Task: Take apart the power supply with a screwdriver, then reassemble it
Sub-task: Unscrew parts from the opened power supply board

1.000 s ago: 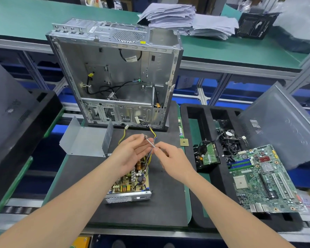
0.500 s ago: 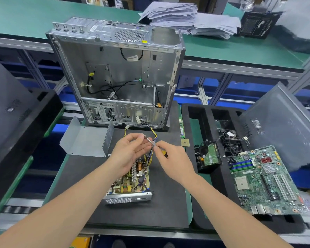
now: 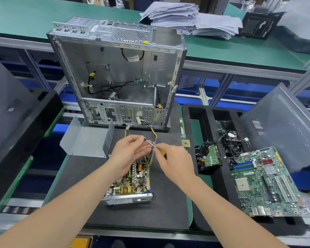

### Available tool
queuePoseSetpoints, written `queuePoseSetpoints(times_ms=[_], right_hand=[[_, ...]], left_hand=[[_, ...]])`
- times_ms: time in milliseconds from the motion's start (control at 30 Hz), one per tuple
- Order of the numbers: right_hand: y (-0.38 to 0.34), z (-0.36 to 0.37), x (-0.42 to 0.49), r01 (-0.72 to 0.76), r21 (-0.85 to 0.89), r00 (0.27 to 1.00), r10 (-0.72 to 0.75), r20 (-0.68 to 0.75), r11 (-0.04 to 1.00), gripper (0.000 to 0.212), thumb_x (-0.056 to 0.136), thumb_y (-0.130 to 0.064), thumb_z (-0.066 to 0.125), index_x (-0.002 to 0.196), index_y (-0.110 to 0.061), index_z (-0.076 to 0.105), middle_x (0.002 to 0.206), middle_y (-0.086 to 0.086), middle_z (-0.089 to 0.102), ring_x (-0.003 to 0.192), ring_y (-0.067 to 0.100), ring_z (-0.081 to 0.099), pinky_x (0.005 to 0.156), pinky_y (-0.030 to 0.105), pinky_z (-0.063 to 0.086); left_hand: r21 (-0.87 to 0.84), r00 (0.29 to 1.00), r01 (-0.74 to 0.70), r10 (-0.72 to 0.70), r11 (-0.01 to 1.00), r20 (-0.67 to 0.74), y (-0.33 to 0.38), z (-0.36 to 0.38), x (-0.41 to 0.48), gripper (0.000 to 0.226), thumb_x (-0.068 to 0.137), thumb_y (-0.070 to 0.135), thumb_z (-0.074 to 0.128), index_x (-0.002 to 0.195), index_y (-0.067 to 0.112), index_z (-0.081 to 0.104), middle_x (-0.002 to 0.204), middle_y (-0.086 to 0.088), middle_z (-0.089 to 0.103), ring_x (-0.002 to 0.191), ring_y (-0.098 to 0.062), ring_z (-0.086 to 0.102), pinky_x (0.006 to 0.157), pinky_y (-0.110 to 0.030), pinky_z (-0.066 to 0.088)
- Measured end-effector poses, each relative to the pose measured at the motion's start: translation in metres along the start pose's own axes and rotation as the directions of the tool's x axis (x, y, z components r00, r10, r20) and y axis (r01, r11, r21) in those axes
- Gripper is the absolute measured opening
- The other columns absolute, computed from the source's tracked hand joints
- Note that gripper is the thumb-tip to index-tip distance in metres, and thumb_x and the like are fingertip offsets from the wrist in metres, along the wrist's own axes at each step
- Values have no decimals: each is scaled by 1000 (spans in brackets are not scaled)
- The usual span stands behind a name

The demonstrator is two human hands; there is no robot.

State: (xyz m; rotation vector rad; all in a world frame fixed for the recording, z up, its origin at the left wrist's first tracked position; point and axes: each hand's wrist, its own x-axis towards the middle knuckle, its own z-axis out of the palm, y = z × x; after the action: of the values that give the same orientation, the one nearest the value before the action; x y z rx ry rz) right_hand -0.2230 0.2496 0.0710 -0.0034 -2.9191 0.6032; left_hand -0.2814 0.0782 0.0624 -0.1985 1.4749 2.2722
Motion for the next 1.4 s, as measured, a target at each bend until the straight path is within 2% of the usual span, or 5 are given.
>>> queuePoseSetpoints(times_ms=[200,1000,1100,1233,1400], right_hand=[[1,0,3,-216,396,966,136,220,892,27,104,-48,54,84,-30,59,60,-5,71,57,5,63,60,27,45],[5,-2,2,-215,496,963,97,253,841,20,103,-44,58,89,-29,62,65,-5,75,46,1,56,59,24,44],[10,-4,4,-209,539,957,58,283,816,20,103,-38,60,88,-26,62,66,-2,75,44,3,53,57,24,43],[15,-2,8,-188,538,939,-10,344,821,21,103,-39,59,87,-26,62,70,-2,76,42,4,50,57,23,43],[22,6,8,-202,582,899,-86,430,788,20,103,-34,62,83,-28,59,75,1,77,41,19,47,45,23,41]], left_hand=[[101,1000,-27,28,994,-7,3,-3,1,21,103,17,63,110,-3,67,104,-25,76,97,-32,77,79,-29,63],[213,998,-18,31,977,-57,2,-21,-4,26,109,25,53,113,4,68,100,-21,78,91,-33,78,70,-31,64],[626,977,-200,204,753,67,1,-40,-16,13,103,23,63,97,17,72,84,-9,77,69,-25,76,56,-31,59],[795,739,-602,325,-77,591,-9,-81,-35,6,90,30,74,90,31,67,80,21,61,76,-2,57,65,-25,48],[540,538,-781,100,-315,837,-14,-118,-31,13,98,40,68,101,27,69,128,0,58,116,-19,55,99,-35,45]])
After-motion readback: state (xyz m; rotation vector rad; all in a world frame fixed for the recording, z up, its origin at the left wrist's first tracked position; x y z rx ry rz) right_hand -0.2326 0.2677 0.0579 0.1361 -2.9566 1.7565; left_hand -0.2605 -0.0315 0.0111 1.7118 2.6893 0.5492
